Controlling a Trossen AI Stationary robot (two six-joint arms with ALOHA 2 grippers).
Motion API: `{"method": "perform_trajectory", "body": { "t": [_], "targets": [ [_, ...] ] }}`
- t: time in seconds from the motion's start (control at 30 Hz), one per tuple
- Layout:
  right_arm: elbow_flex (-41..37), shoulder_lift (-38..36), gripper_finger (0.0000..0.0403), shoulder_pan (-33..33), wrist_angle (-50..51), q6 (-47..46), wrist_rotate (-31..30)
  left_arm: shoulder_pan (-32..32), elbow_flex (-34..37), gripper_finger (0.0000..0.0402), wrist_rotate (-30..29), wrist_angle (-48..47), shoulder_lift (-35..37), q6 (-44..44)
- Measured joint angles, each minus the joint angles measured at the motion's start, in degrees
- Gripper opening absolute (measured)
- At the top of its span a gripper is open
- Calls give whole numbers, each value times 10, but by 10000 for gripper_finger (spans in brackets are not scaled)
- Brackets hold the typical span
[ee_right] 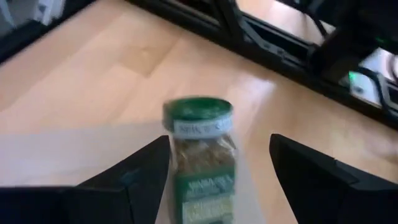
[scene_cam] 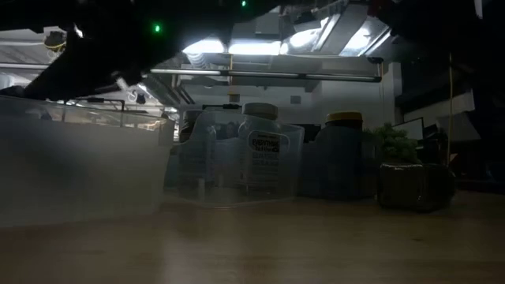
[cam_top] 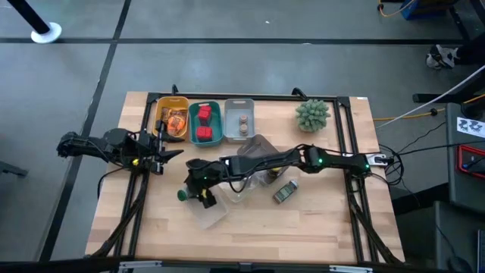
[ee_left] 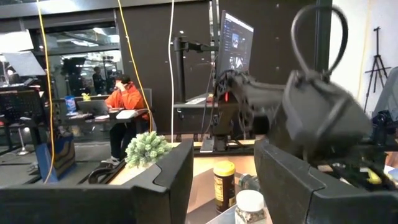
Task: Sort spices by type
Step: Put the green seasoning bottle into the bottom transparent bin
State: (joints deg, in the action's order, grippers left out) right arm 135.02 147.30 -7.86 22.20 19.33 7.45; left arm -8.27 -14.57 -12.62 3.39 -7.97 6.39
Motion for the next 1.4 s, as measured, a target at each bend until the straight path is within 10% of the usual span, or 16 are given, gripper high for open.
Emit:
{"method": "perform_trajectory", "body": {
  "t": [0.73,1.4],
  "targets": [
    [-1,-85,276,-2,270,-32,-50,0,0,155,0,-39,1,-4],
    [0,-255,275,-17,524,-270,-68,0,0,155,71,-105,-12,-4]
  ]
}}
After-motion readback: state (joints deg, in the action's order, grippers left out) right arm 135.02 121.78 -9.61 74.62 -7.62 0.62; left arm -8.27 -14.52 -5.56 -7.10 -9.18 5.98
